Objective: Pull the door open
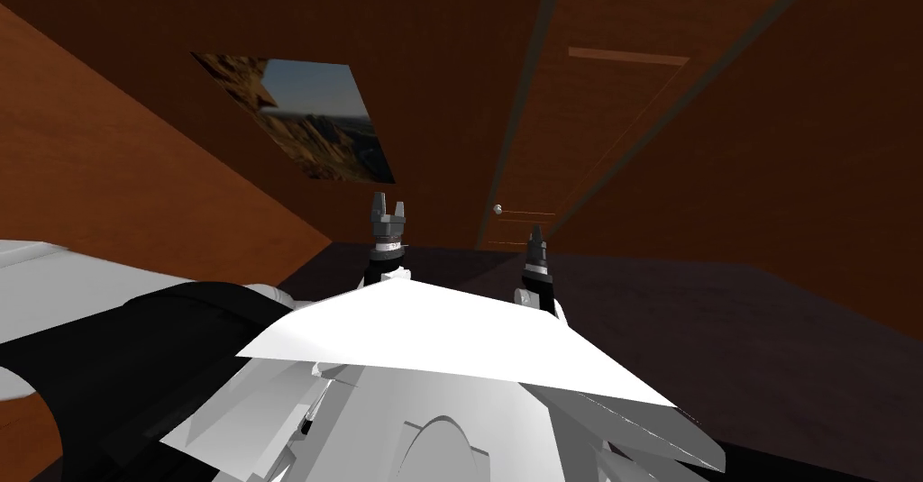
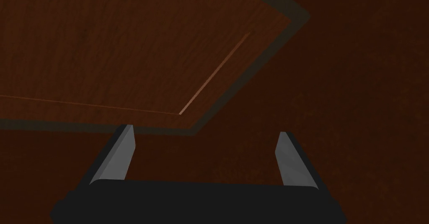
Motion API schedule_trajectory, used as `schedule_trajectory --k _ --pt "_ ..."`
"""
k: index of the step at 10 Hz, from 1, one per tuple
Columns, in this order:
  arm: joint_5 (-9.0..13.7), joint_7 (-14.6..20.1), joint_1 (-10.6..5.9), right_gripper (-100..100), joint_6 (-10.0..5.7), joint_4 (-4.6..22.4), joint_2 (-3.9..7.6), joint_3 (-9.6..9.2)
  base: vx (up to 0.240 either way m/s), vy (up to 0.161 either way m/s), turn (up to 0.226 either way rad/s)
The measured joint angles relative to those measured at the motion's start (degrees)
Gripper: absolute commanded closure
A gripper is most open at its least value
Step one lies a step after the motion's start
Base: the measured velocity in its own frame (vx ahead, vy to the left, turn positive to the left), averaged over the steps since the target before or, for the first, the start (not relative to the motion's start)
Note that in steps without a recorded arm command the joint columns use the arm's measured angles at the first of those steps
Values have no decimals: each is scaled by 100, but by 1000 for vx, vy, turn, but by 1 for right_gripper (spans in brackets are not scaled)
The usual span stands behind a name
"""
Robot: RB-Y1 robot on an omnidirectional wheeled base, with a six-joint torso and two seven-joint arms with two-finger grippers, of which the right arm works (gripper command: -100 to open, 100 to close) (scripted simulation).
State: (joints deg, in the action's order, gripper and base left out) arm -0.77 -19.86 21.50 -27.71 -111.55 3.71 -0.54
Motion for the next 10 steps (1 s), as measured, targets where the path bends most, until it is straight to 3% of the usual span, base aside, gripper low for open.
schedule_trajectory --k 7,10 --pt "-400 -936 -399 -100 -352 1195 76 149 101 -12 4" --pt "-524 -1238 -586 -100 -414 1604 100 213 60 -9 3"
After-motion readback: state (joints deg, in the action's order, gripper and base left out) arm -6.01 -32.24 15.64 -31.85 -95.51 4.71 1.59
